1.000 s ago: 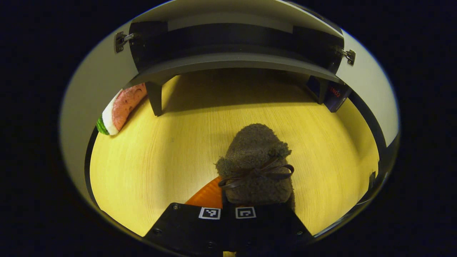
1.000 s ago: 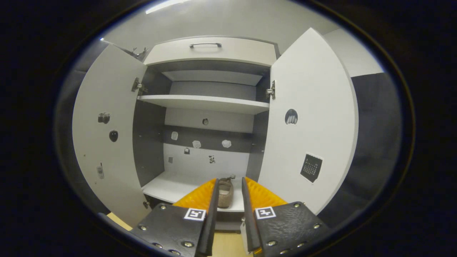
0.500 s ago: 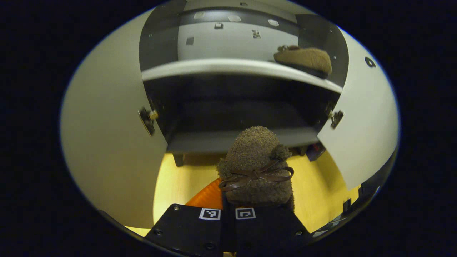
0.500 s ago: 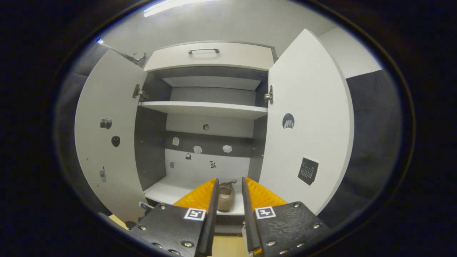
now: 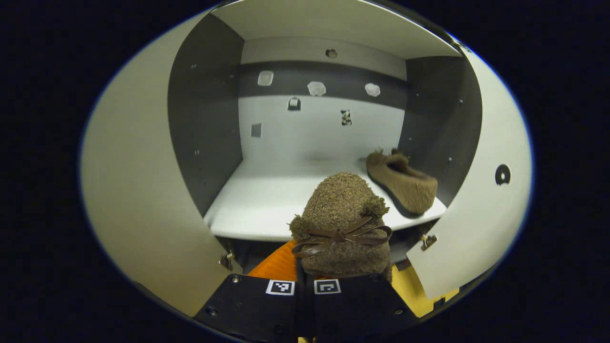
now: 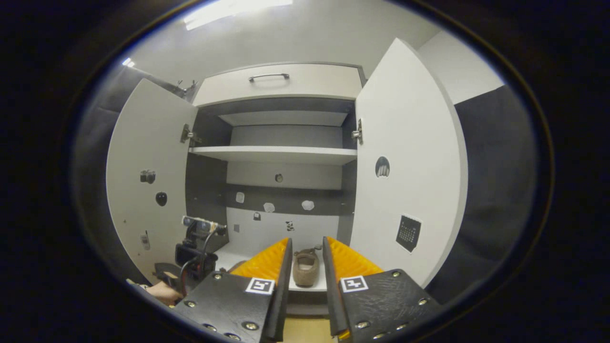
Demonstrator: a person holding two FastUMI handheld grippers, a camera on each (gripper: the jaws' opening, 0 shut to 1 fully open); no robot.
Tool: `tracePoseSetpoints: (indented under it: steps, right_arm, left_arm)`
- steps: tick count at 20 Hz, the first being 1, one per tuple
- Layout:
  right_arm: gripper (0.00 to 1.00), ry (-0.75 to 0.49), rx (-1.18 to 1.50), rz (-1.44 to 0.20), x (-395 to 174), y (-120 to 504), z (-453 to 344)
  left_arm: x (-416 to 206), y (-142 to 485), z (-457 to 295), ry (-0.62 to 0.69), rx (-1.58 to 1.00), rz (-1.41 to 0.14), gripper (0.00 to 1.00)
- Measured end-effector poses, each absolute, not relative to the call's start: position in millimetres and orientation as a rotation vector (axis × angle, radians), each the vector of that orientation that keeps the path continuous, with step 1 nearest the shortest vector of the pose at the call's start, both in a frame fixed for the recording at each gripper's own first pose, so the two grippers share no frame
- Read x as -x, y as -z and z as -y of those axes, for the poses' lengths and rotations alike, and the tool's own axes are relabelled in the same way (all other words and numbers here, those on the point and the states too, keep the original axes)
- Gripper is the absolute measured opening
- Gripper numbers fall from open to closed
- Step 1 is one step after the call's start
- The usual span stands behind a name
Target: Grab one shoe with the right hand and put it into the shoe cabinet, grab the other shoe with the left hand and put it into the shoe cabinet; then close the right door with the right hand and the left door with the left hand.
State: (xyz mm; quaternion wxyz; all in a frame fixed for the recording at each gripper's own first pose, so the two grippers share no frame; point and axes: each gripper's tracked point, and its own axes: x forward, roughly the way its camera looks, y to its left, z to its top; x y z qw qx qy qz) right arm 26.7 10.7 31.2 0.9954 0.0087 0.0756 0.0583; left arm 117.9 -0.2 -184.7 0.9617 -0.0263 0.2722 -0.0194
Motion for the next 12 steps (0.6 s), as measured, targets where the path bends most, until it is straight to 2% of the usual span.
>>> tracePoseSetpoints:
  steps: [6,7,8,11,12]
  right_arm:
    - [0.36,-0.108,-0.033,-0.141,-30.9,-33.6,-3.8]
    - [0.39,-0.108,-0.038,-0.139,-30.5,-34.0,-3.5]
    - [0.36,-0.108,-0.041,-0.136,-30.3,-34.7,-3.2]
    - [0.36,-0.104,-0.04,-0.136,-30.1,-36.2,-1.7]
    - [0.33,-0.103,-0.041,-0.14,-30.3,-35.8,-0.9]
  left_arm:
    - [-194.7,161.0,8.2,0.013,0.068,-0.522,0.01]
    - [-206.1,163.5,9.5,0.01,0.065,-0.525,0.01]
    - [-216.1,167.6,9.8,0.006,0.062,-0.533,0.01]
    - [-243.2,179.3,7.0,-0.016,0.061,-0.558,0.01]
    - [-252.3,181.5,5.7,-0.021,0.059,-0.56,0.01]
